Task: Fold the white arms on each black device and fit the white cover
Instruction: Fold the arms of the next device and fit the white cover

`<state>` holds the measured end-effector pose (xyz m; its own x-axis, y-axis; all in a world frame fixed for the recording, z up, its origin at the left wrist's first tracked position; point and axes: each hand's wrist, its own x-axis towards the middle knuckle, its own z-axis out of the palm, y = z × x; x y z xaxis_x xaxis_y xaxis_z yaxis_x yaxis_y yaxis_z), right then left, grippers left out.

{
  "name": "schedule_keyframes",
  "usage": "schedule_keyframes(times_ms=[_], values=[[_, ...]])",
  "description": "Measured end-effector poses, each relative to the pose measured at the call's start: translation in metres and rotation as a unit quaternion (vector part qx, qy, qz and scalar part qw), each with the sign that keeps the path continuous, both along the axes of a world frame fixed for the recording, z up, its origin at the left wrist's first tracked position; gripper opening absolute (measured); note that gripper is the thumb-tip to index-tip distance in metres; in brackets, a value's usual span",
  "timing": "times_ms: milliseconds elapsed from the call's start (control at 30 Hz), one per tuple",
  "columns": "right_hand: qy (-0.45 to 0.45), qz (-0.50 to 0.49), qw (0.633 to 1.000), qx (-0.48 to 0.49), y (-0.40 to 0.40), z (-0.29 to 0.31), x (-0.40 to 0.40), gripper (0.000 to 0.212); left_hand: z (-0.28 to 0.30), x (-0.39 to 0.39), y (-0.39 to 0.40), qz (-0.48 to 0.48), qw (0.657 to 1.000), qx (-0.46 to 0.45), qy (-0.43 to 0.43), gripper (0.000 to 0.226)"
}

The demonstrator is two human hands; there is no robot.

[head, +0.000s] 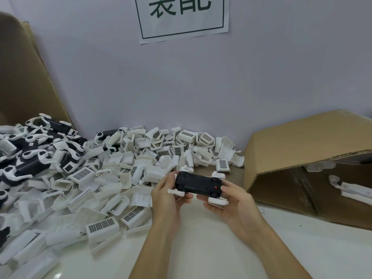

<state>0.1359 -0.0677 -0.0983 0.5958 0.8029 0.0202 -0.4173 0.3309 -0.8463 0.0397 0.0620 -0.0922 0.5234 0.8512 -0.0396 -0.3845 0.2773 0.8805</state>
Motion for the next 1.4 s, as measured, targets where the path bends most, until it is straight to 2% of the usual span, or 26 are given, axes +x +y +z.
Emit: schedule_keyframes(times_ms=[67,200,300,367,467,533,633,733,800,900,1000,1167,1267,1333,1400], values=[[0.034,-0.022,0.999,-0.019,0.001,0.0,0.001,0.029,0.001,-0.002,-0.001,-0.006,0.999,0.028,-0.021,0.022],[0.084,-0.009,0.996,-0.03,-0.003,0.002,0.006,0.043,0.001,-0.004,0.001,-0.042,0.996,0.077,-0.028,0.028],[-0.002,-0.066,0.995,-0.072,0.001,-0.002,0.004,0.026,0.0,-0.006,0.002,-0.057,0.99,0.13,-0.003,0.042],[-0.1,-0.147,0.982,-0.071,0.004,-0.004,0.0,0.022,-0.002,-0.002,0.003,-0.028,0.993,0.116,0.021,0.038],[-0.264,-0.276,0.924,-0.035,0.008,-0.007,-0.008,0.031,-0.004,0.004,0.005,-0.016,0.998,0.06,0.022,0.023],[-0.395,-0.329,0.858,-0.009,0.013,-0.011,-0.013,0.038,-0.005,0.006,0.004,-0.011,0.997,0.052,0.06,0.023],[-0.545,-0.359,0.757,-0.029,0.017,-0.016,-0.015,0.039,-0.004,0.007,-0.002,-0.047,0.99,0.077,0.108,0.047],[-0.612,-0.327,0.72,-0.016,0.014,-0.016,-0.015,0.036,-0.002,0.005,-0.002,-0.053,0.991,0.061,0.111,0.047],[-0.628,-0.284,0.724,-0.018,0.011,-0.014,-0.017,0.034,-0.004,0.003,0.002,-0.03,0.995,0.033,0.09,0.035],[-0.604,-0.241,0.759,-0.034,0.009,-0.013,-0.02,0.039,-0.006,0.003,0.007,-0.011,0.999,0.004,0.037,0.027],[-0.605,-0.241,0.758,-0.042,0.009,-0.013,-0.02,0.043,-0.005,0.005,0.006,0.004,1.0,0.005,0.004,0.019],[-0.601,-0.203,0.767,-0.095,0.009,-0.015,-0.018,0.054,-0.006,0.004,0.005,0.076,0.992,0.05,0.087,0.034],[-0.603,-0.214,0.759,-0.121,0.01,-0.015,-0.015,0.046,-0.003,0.003,0.003,0.088,0.991,0.057,0.085,0.043],[-0.545,-0.25,0.792,-0.115,0.01,-0.012,-0.017,0.03,0.0,0.002,0.003,0.059,0.995,0.056,0.054,0.047],[-0.399,-0.276,0.866,-0.119,0.011,-0.006,-0.018,0.013,0.001,0.001,0.003,0.038,0.995,0.073,0.048,0.049]])
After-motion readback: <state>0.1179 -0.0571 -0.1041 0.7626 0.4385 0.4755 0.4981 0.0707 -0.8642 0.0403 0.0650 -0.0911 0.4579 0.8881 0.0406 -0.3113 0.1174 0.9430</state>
